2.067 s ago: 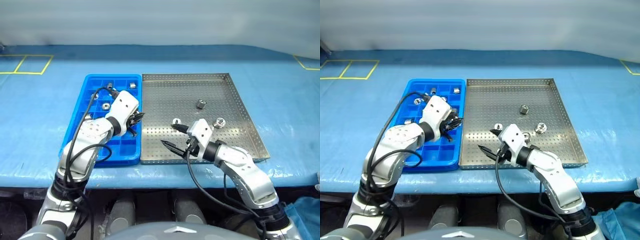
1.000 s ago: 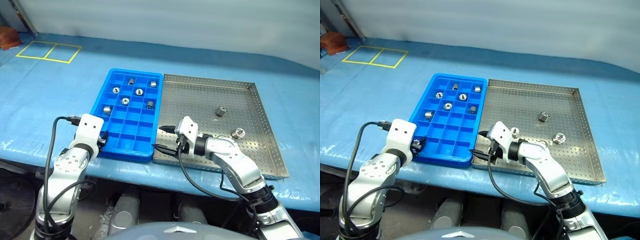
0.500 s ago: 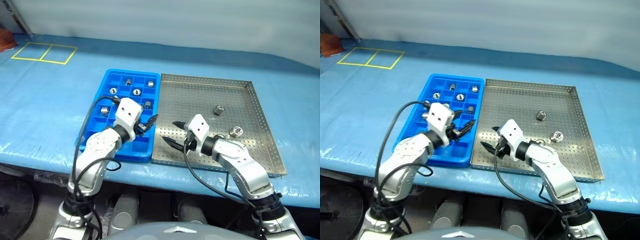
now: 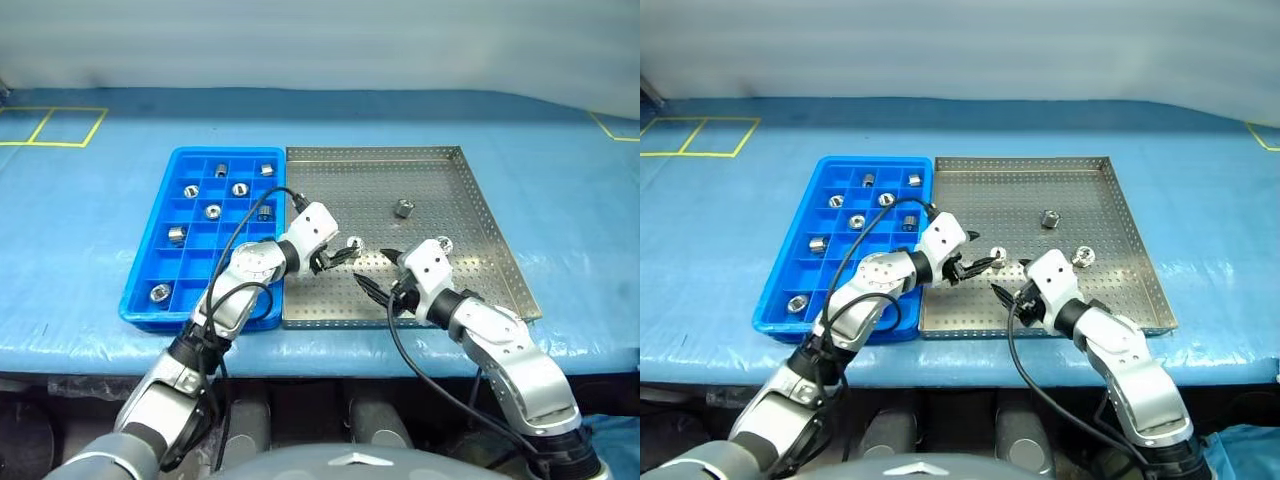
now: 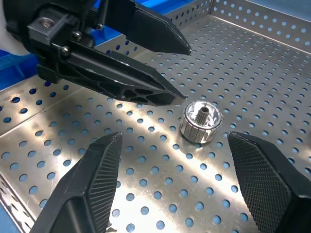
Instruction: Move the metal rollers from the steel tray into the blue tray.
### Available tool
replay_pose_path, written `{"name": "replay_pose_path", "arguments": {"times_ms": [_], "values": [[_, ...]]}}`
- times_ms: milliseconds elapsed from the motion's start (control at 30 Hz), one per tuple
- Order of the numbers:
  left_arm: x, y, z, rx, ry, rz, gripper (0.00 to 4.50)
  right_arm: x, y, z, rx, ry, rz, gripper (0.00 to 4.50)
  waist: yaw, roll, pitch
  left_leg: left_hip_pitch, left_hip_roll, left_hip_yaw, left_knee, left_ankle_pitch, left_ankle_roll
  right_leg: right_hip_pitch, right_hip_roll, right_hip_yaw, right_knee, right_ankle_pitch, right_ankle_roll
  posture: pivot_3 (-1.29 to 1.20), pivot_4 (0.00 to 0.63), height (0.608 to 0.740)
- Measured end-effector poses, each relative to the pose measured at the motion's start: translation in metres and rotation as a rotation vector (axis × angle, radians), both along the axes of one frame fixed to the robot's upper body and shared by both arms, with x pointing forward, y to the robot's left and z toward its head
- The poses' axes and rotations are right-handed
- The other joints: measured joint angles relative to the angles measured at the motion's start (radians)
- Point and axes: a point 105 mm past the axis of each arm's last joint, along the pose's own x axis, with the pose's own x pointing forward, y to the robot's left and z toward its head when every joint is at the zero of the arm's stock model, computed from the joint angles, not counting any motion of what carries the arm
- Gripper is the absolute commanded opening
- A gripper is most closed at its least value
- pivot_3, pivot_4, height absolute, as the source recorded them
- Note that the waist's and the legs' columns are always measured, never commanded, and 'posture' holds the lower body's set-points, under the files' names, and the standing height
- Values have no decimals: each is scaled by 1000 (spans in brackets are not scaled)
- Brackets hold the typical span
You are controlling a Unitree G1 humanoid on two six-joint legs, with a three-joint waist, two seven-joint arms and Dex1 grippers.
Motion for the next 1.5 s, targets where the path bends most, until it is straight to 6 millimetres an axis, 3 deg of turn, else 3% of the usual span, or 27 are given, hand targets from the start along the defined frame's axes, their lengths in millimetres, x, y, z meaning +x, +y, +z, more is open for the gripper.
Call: {"name": "replay_pose_path", "arguments": {"times_ms": [200,367,633,733,933,1500], "values": [[12,-3,-15,71,7,22,3025,-2,-5,0,-3,0,-36,3650,-25,0,0,0,0,0,-1,0,0,0,0,1,0,0,0,-113,150,740],[19,-8,-26,85,35,60,4469,-4,-5,1,-2,-3,-35,3650,-28,0,0,0,0,1,0,0,0,0,0,2,0,1,1,-112,150,740],[17,-15,-35,74,103,52,4469,-4,-4,1,-3,-3,-31,3650,-32,0,0,0,0,1,0,0,0,0,0,2,0,1,1,-109,150,740],[17,-16,-39,78,122,56,3888,-4,-3,1,-4,-2,-28,3650,-31,0,0,0,0,1,0,0,0,0,0,2,0,1,1,-109,150,740],[19,-17,-38,74,131,63,1909,-5,-1,0,-4,5,-20,3650,-32,0,0,0,-1,1,0,0,0,0,0,2,0,1,1,-109,150,740],[20,-13,-34,48,120,73,1717,-5,6,-1,-1,15,14,3650,-33,0,0,0,-1,2,0,0,0,0,0,3,1,1,1,-87,150,740]]}}
